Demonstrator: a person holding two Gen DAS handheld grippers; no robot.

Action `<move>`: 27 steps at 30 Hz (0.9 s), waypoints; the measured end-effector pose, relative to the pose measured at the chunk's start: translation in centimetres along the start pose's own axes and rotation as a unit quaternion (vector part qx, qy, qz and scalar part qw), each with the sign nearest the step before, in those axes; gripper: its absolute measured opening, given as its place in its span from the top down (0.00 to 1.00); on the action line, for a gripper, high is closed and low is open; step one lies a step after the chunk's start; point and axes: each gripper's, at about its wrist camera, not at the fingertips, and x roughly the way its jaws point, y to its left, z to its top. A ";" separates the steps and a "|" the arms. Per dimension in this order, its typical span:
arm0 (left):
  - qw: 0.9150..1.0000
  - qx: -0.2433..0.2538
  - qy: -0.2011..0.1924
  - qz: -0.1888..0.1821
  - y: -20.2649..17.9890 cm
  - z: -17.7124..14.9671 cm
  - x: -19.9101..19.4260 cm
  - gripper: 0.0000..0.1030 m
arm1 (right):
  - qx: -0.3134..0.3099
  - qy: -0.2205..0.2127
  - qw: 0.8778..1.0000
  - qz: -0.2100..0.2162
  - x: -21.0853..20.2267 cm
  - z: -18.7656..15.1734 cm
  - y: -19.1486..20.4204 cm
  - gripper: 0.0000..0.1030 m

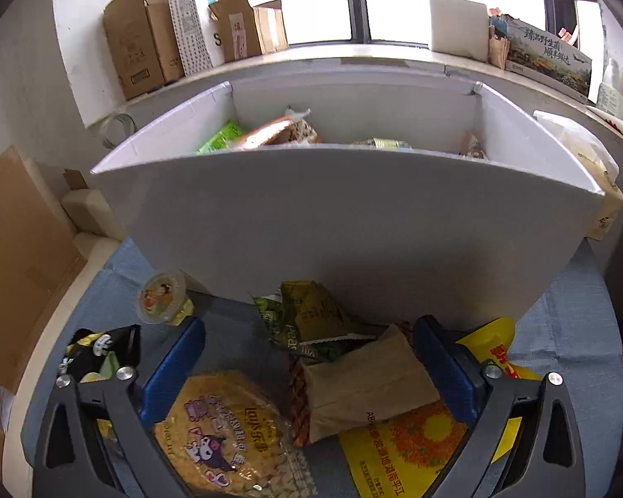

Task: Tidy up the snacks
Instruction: 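Grasp the green peas bag with the right tool while the left tool grasps the black-yellow chip bag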

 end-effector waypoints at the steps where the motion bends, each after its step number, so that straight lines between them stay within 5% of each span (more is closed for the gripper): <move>1: 1.000 -0.001 0.003 0.000 0.1 0.0 0.2 0.00 | 0.001 0.006 1.000 0.002 0.5 0.0 0.0 0.30; 2: 1.000 -0.003 0.005 0.000 0.2 -0.1 0.4 0.00 | -0.002 0.015 1.000 -0.009 1.0 0.0 0.0 0.54; 8: 1.000 0.006 0.013 -0.004 -0.2 -0.2 1.6 0.00 | -0.005 0.014 1.000 0.004 0.4 0.0 -0.4 0.57; 18: 0.998 0.029 0.048 -0.037 -0.8 2.5 6.9 0.00 | 0.048 -0.070 0.994 0.064 -10.1 -1.6 -2.3 0.58; 27: 0.993 0.073 0.085 -0.031 -2.1 4.2 12.4 0.01 | 0.101 -0.080 0.990 0.055 -14.8 -5.0 -4.3 0.57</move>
